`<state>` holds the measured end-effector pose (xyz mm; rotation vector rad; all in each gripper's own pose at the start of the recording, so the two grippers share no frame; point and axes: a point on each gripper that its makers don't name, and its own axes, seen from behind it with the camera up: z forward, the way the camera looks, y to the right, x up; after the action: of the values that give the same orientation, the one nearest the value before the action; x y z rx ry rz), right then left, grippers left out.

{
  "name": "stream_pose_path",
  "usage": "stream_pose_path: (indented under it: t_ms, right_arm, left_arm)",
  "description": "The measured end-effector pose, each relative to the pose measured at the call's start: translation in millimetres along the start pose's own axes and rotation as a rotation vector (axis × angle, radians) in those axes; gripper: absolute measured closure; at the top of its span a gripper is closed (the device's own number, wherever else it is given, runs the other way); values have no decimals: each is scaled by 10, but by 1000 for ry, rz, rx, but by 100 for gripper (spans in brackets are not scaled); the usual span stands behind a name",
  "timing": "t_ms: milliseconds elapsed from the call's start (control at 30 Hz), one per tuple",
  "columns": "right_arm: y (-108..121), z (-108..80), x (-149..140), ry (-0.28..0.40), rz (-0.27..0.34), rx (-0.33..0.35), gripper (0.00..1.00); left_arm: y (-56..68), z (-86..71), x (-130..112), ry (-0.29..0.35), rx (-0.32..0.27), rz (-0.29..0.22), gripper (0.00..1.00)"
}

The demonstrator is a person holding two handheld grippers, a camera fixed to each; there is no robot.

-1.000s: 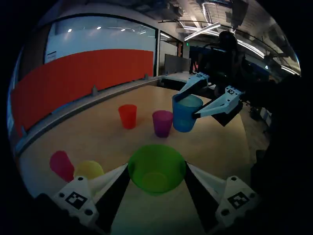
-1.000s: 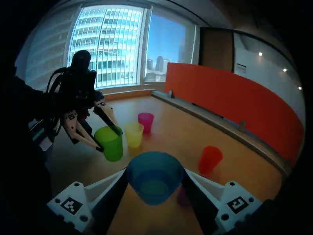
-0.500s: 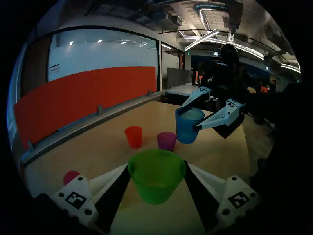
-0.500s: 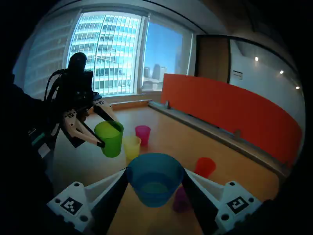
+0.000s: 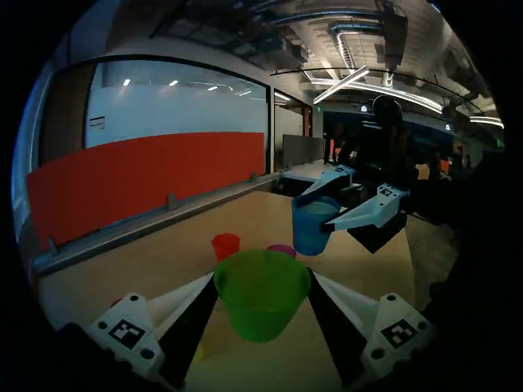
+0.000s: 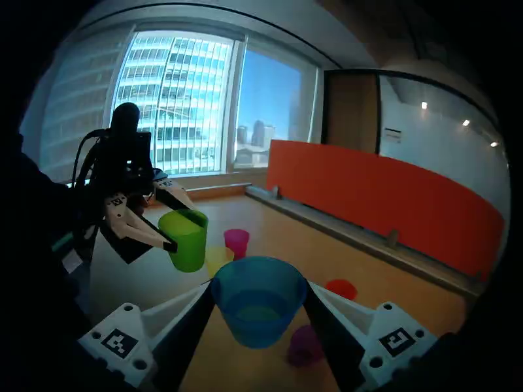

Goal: Pour water

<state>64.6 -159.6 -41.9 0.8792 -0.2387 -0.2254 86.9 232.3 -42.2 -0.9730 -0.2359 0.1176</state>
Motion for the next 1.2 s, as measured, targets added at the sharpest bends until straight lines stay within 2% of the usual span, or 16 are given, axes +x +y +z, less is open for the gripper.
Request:
stream_pose_path:
  t_ms: [233,700,1200]
  right_arm:
    - [11,6,133,52,1,-12,7]
    - [-11,35,376,143,28,-10,7]
    - [0,14,467,156,17,-18,7]
  left_arm:
    - [-6,-14,99,37,0,-26,10]
    - [12,-70,272,88,-7,-42,10]
    - [-58,-87,305,103,30,-1,10]
